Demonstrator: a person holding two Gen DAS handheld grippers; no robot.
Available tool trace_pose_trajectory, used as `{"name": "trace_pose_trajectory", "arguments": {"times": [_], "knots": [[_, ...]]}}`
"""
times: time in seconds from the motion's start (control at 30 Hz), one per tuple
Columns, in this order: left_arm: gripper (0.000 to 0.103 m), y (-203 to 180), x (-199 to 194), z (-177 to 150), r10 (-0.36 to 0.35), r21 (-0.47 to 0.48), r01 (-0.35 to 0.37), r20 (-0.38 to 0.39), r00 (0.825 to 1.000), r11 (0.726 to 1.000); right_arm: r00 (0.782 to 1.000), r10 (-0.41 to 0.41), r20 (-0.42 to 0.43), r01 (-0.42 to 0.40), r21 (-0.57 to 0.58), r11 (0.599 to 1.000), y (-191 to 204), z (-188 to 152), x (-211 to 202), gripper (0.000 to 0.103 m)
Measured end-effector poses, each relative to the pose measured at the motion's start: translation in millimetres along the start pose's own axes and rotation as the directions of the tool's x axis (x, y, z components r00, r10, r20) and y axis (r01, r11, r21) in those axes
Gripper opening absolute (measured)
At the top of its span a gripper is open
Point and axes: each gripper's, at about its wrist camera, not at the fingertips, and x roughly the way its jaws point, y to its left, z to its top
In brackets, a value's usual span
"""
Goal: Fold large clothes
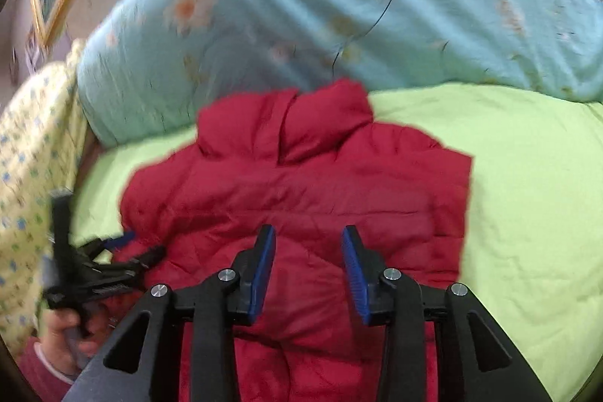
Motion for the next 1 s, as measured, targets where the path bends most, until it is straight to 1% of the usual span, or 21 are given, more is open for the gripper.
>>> {"name": "trace_pose_trajectory", "arguments": {"times": [0.03, 0.1, 0.13, 0.17, 0.23, 0.3, 0.37, 0.4, 0.43, 0.53, 0.7, 0.73, 0.77, 0.8, 0.83, 0.87, 0.93, 1.0], "knots": [[0.089, 1, -7, 0, -0.012, 0.002, 0.012, 0.015, 1.0, 1.0, 1.0, -0.011, -0.027, 0.011, 0.009, 1.0, -3, -3, 12, 0.038], [0.089, 5, -25, 3, -0.061, -0.004, 0.061, 0.072, 0.996, 0.998, 0.998, -0.021, -0.055, 0.022, 0.017, 1.0, -10, -11, 29, 0.038], [0.089, 7, -31, 6, -0.072, -0.009, 0.073, 0.094, 0.993, 0.997, 0.998, -0.023, -0.064, 0.024, 0.012, 1.0, -13, -15, 36, 0.038], [0.089, 8, -37, 10, -0.08, -0.014, 0.082, 0.119, 0.99, 0.997, 0.998, -0.024, -0.066, 0.025, 0.007, 1.0, -11, -17, 38, 0.038], [0.089, 8, -38, 19, -0.068, -0.016, 0.071, 0.13, 0.989, 0.997, 0.997, -0.033, -0.066, 0.033, 0.003, 0.999, -10, -20, 44, 0.038], [0.089, 6, -25, 26, -0.028, -0.016, 0.03, 0.101, 0.994, 0.999, 0.997, -0.039, -0.069, 0.039, 0.004, 0.999, -9, -19, 44, 0.038], [0.089, 9, -6, 27, -0.004, -0.024, 0.005, 0.047, 0.999, 1.0, 0.997, -0.04, -0.071, 0.04, 0.0, 0.999, -9, -20, 44, 0.038], [0.089, 10, 8, 24, 0.009, -0.026, -0.009, 0.006, 1.0, 1.0, 0.997, -0.035, -0.071, 0.036, 0.002, 0.999, -10, -20, 44, 0.038], [0.089, 10, 15, 21, 0.015, -0.026, -0.015, -0.011, 1.0, 1.0, 0.997, -0.028, -0.071, 0.029, 0.01, 1.0, -12, -21, 45, 0.038], [0.09, 14, 22, 10, 0.007, -0.043, -0.008, -0.016, 1.0, 0.999, 0.997, -0.028, -0.068, 0.029, 0.015, 0.999, -14, -20, 45, 0.036], [0.091, 14, 27, 7, 0.012, -0.044, -0.014, -0.032, 0.999, 0.999, 0.998, -0.036, -0.055, 0.037, 0.019, 0.999, -13, -23, 45, 0.035], [0.091, 15, 29, 7, 0.012, -0.047, -0.013, -0.034, 0.999, 0.999, 0.998, -0.052, -0.037, 0.052, 0.008, 0.999, -9, -23, 39, 0.035], [0.091, 16, 30, 7, 0.011, -0.049, -0.013, -0.034, 0.999, 0.999, 0.998, -0.061, -0.018, 0.061, -0.001, 0.998, -6, -23, 34, 0.038], [0.091, 16, 30, 6, 0.011, -0.051, -0.012, -0.033, 0.999, 0.999, 0.997, -0.069, 0.02, 0.069, -0.012, 0.998, -2, -25, 24, 0.038], [0.091, 16, 30, 5, 0.011, -0.051, -0.013, -0.031, 0.999, 0.999, 0.997, -0.072, 0.04, 0.072, -0.017, 0.997, -1, -25, 19, 0.038], [0.091, 15, 30, 5, 0.014, -0.05, -0.015, -0.029, 0.999, 0.999, 0.996, -0.083, 0.043, 0.084, -0.018, 0.996, -1, -27, 16, 0.038], [0.091, 14, 31, 6, 0.02, -0.044, -0.021, -0.028, 0.999, 0.999, 0.996, -0.09, -0.006, 0.09, -0.001, 0.996, -8, -29, 26, 0.038], [0.091, 14, 28, 6, 0.016, -0.049, -0.018, -0.029, 0.999, 0.999, 0.997, -0.059, -0.05, 0.061, 0.042, 0.997, -20, -31, 39, 0.037]]}}
